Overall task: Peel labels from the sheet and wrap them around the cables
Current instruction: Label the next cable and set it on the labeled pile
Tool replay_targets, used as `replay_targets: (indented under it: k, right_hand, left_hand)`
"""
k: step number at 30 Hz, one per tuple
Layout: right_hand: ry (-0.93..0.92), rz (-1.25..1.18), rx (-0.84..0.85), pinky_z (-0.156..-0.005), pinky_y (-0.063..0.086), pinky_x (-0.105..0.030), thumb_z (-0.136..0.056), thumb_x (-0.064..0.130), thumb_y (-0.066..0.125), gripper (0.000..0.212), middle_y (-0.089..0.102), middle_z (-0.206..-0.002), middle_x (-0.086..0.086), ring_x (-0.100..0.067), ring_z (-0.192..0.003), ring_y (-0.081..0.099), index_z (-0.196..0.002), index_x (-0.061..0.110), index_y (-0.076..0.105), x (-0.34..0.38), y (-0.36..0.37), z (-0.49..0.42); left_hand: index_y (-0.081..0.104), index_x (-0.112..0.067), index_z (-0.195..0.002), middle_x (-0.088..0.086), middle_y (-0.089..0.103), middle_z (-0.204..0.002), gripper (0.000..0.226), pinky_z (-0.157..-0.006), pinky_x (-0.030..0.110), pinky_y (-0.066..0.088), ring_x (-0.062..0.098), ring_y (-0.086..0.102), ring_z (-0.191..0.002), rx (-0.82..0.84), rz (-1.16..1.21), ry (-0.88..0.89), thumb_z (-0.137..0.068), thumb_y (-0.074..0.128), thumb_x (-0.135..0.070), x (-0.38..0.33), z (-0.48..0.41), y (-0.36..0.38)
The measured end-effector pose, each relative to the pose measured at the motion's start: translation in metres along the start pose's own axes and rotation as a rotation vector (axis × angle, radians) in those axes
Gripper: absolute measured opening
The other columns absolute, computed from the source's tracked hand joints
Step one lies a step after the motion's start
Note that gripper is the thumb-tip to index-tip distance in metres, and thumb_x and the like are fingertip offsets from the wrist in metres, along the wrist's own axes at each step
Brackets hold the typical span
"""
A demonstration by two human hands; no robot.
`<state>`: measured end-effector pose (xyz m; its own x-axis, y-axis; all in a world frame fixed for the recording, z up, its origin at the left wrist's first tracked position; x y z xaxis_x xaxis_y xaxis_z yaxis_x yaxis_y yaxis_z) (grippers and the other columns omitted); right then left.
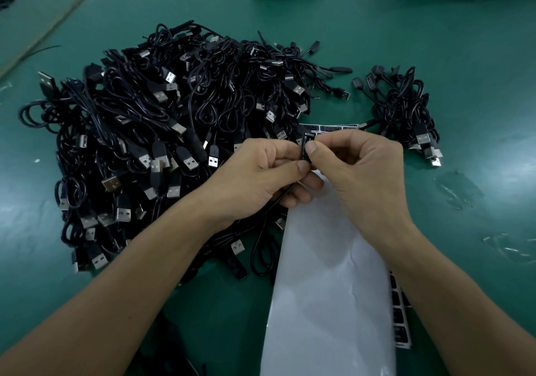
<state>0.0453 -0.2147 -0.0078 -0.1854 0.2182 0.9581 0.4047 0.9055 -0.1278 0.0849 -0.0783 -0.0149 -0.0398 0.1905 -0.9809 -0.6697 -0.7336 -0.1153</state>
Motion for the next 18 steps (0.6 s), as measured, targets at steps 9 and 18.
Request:
replay_targets:
  k: [9, 18]
  right_hand:
    - [0.005, -0.017, -0.003, -0.058, 0.050, -0.014, -0.085, 0.011, 0.078, 0.011, 0.074, -0.070, 0.006, -0.005, -0.060, 0.068, -0.080, 0.020, 0.075, -0.0003, -0.0007, -0.0001]
    - [-0.015, -0.052, 0.012, -0.060, 0.052, -0.014, -0.082, 0.011, 0.082, 0.013, 0.074, -0.073, 0.005, -0.009, -0.062, 0.070, -0.080, 0.020, 0.074, 0.0025, -0.0003, 0.0014]
  left_hand:
    - [0.070, -0.014, -0.102, 0.001, 0.076, -0.083, 0.017, -0.062, 0.019, 0.055, 0.010, 0.070, -0.070, -0.015, 0.012, 0.010, -0.101, 0.054, -0.007, 0.0008, -0.0004, -0.0002]
    - [0.071, -0.012, -0.100, 0.002, 0.075, -0.081, 0.016, -0.060, 0.020, 0.055, 0.011, 0.070, -0.068, -0.045, 0.004, 0.028, -0.101, 0.055, -0.007, -0.0002, 0.0000, -0.0006]
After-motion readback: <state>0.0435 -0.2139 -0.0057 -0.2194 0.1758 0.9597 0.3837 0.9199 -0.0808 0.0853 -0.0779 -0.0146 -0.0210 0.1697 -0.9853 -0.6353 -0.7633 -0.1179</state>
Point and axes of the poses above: each hand's wrist, its own z-axis away from the middle knuckle, its own y-axis out of the palm, x = y × z, the point moved 6 cm from there along -z, towards the middle knuckle
